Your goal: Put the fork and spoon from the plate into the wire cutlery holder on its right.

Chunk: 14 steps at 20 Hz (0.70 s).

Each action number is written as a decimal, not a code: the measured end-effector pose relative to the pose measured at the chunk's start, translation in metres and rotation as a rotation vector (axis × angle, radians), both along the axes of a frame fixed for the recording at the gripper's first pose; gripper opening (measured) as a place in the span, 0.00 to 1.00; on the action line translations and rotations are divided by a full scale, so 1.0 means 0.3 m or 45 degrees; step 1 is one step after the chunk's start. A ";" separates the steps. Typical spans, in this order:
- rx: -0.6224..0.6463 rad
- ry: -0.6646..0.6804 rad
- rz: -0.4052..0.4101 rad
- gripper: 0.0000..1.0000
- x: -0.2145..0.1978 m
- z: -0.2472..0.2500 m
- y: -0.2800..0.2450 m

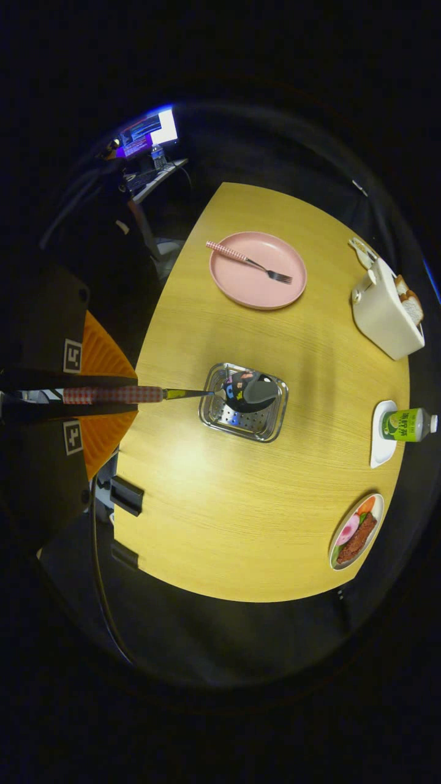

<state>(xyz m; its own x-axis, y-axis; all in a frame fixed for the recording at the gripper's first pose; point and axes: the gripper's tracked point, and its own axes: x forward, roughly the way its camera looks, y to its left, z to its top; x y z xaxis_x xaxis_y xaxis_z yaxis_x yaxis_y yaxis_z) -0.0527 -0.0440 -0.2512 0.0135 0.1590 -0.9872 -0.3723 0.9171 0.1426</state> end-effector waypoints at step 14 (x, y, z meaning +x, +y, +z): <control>-0.282 0.391 0.111 0.13 0.127 -0.139 0.034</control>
<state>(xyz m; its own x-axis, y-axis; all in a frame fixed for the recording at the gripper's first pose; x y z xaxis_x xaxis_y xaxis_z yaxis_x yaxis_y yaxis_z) -0.0145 -0.0339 -0.2929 -0.2920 -0.0711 -0.9538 -0.4207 0.9051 0.0613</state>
